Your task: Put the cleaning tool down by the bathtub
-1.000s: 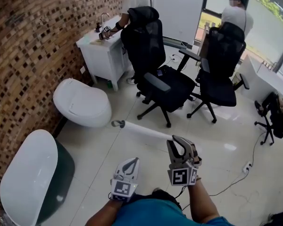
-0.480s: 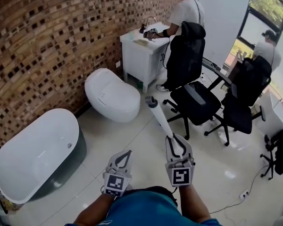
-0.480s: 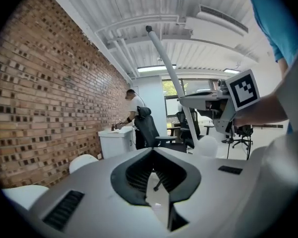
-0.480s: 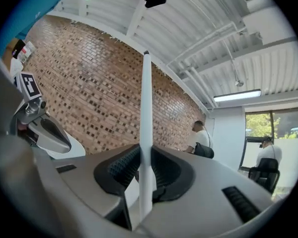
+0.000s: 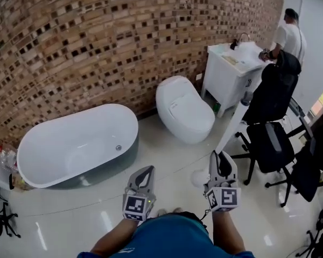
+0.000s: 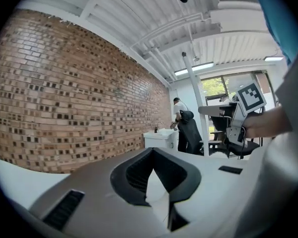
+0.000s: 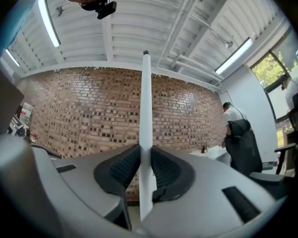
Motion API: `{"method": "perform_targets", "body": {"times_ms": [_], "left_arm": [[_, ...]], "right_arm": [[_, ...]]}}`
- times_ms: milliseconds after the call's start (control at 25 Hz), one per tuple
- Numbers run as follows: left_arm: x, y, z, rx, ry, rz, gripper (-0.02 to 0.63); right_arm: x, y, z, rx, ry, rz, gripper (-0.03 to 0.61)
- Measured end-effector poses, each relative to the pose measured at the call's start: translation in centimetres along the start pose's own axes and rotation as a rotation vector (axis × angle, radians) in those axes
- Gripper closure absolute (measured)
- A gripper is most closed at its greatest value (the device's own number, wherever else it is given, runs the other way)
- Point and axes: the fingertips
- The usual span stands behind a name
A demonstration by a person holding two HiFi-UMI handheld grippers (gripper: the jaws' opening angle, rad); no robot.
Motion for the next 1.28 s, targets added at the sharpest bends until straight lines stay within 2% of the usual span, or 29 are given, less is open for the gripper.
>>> {"method": "perform_targets", "body": {"times_ms": [280, 520, 640, 760, 1040, 1200, 1280], "left_arm": [[-2.3, -0.1, 4.1, -0.039, -0.182, 0.043, 0.612], [-3.4, 1.8, 6.5, -0.081, -0.254, 0.064, 0.613], [-4.0, 2.1, 8.9, -0.093, -0.267, 0.055, 0.612], [-4.4, 2.3, 11.4, -0.094, -0.252, 0.056, 0.613], [-6.3, 3.3, 17.1, -0.093, -0.244, 0.032, 0.612], [-8.0, 4.5, 19.5, -0.104, -0.245, 0.034, 0.614], [-9.4, 5.3, 20.9, -0.126, -0.265, 0.029, 0.612]], "right_arm": [[4.1, -0.5, 1.8, 0.145, -0.159, -0.03, 0.488], [6.6, 1.0, 3.4, 0.25, -0.22, 0.006, 0.488], [7.5, 0.7, 5.1, 0.296, -0.239, 0.012, 0.488], [8.1, 0.3, 6.7, 0.347, -0.218, 0.015, 0.488], [10.2, 1.8, 11.2, 0.611, -0.224, 0.042, 0.488], [11.3, 3.1, 13.5, 0.705, -0.217, 0.066, 0.488], [12.1, 3.3, 15.3, 0.733, -0.242, 0.071, 0.488]]}}
Point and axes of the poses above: the fingertips, and each gripper's own axes: x forward along the fingers, z to its left, y out of its underside, and after that the axes turned 13 degrees about z, right-handed
